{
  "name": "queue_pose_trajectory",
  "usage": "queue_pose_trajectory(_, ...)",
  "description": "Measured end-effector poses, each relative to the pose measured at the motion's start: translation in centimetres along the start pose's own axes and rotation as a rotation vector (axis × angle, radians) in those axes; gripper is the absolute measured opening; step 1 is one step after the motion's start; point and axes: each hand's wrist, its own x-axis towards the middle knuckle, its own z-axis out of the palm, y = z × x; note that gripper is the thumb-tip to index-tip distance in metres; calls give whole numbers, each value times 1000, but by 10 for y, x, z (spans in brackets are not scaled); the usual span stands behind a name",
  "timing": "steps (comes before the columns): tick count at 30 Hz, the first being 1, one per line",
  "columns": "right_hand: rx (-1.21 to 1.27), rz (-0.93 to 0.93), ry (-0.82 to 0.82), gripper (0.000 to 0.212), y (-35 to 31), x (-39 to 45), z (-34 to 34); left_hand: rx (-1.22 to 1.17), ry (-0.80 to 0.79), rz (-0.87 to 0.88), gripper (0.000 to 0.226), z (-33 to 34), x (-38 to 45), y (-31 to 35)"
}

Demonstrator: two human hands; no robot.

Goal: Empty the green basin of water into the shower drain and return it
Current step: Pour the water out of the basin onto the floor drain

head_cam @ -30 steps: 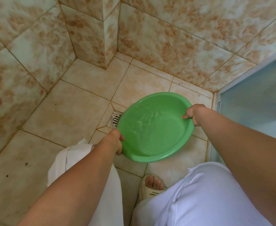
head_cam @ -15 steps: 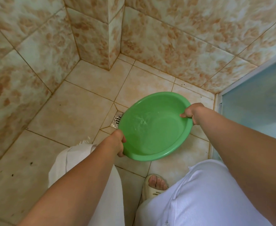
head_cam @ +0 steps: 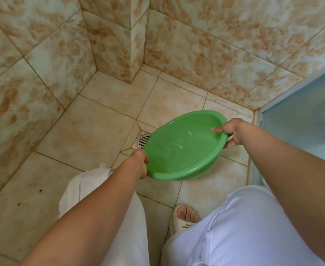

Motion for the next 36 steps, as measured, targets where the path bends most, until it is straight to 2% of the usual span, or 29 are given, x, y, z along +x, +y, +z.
queue_pose_trajectory(8,-26,-47,47,48,3,-3,-2,-29,-3,14,26,0,-5,0)
queue_pose_trajectory(14,-147,-139,93,57,1,-8,-3,-48,-7,36,21,-2,-7,1)
queue_pose_trajectory(26,-122,-170,114,52,1,-8,-5,-77,-23,31,21,-2,-4,0)
queue_pose_trajectory(36,-28,-236,150,35,-8,-13,-6,-67,-88,10,18,-1,-8,-2)
